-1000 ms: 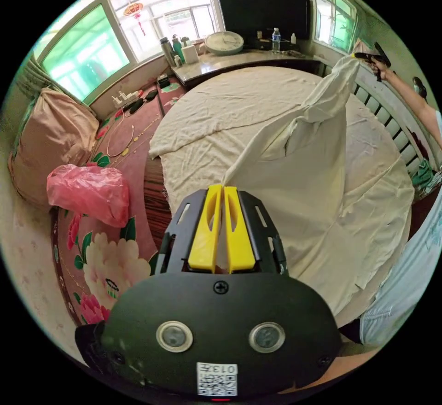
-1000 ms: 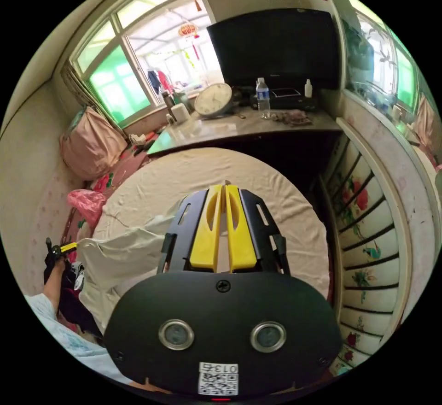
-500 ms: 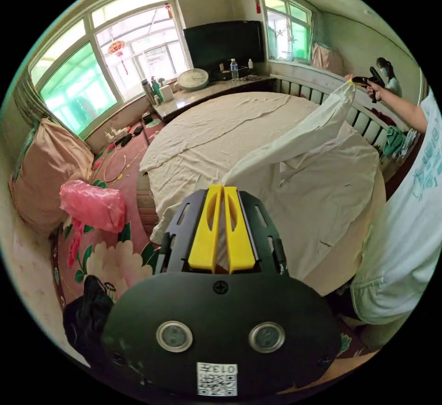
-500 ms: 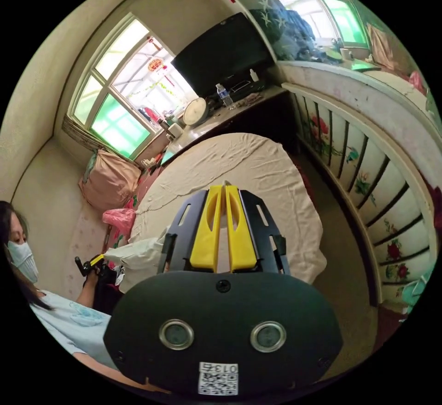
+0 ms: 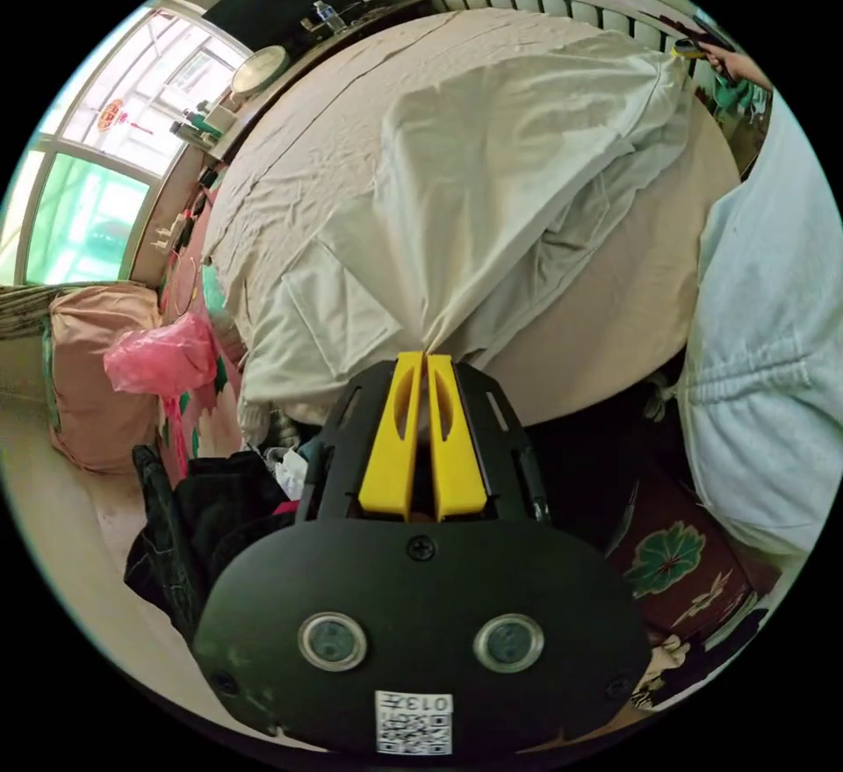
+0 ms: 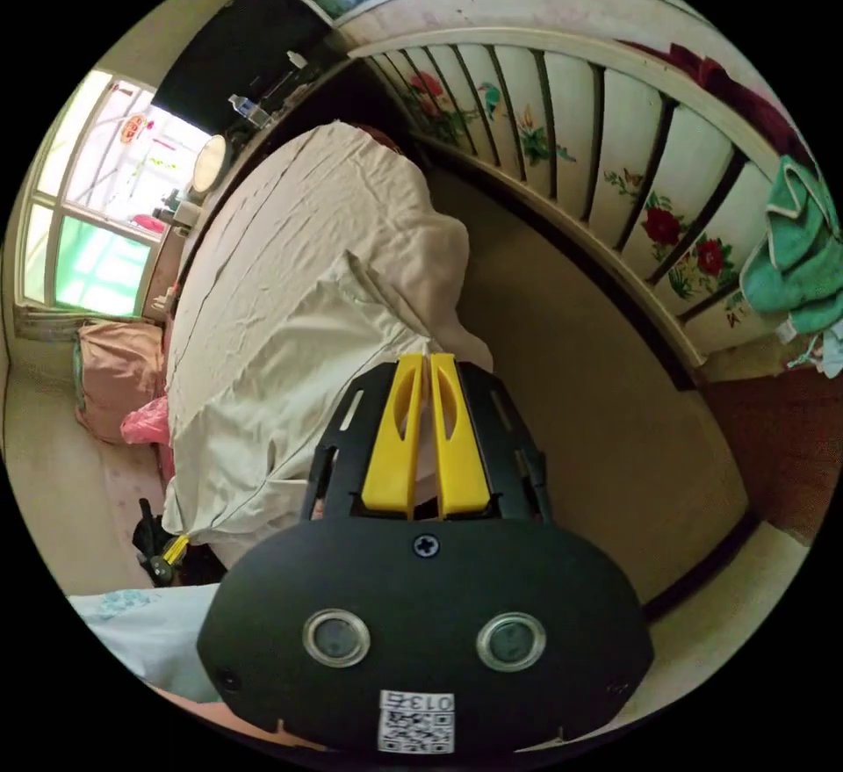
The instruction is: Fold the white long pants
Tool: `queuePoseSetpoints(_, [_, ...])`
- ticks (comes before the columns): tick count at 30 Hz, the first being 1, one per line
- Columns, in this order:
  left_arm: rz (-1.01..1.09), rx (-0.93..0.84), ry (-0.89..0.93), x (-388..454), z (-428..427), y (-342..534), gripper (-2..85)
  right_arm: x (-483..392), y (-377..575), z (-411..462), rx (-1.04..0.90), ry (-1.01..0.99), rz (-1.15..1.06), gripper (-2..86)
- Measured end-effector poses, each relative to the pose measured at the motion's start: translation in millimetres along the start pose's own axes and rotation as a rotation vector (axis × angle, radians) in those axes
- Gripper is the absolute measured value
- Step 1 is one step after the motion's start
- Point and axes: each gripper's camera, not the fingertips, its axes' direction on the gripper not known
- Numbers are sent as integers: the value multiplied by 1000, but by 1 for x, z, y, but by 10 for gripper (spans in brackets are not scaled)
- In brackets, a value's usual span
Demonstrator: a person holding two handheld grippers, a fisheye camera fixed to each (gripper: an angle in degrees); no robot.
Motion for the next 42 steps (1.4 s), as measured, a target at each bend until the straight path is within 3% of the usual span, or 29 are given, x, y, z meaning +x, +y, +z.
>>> queuePoseSetpoints(8, [-90,48,-118,4,-30,6,2,-13,13,-25,136,-90,-31,17])
queuePoseSetpoints(15, [-120,-130,95,-1,23,8,38,-12,9,11,-94,126,14,100])
queuePoseSetpoints(20, [-201,-134,127,-1,-13,46,37,-43,3,-49,151,320,34,117])
queuePoseSetpoints(23, [-462,63,110,-43,-63,61,35,-114,-2,-61,241,282,-180,102])
queuePoseSetpoints(27, [-546,248,-15,-100,-73,26,49,-260,-8,-1,98,-72,-592,96])
queuePoseSetpoints(31, [-402,135,-47,-112,-15,-25,27,-419,15,73,-76,-245,-956,101])
queuePoseSetpoints(35, [-476,-76,-10,-122,67,-9,17,-520,47,115,-193,-272,-1222,108])
queuePoseSetpoints(39, [-656,-51,67,-146,69,16,12,-560,67,161,-345,-155,-1366,117])
queuePoseSetpoints(42, [-529,77,-88,-140,32,-14,13,-551,70,160,-403,-136,-1386,115])
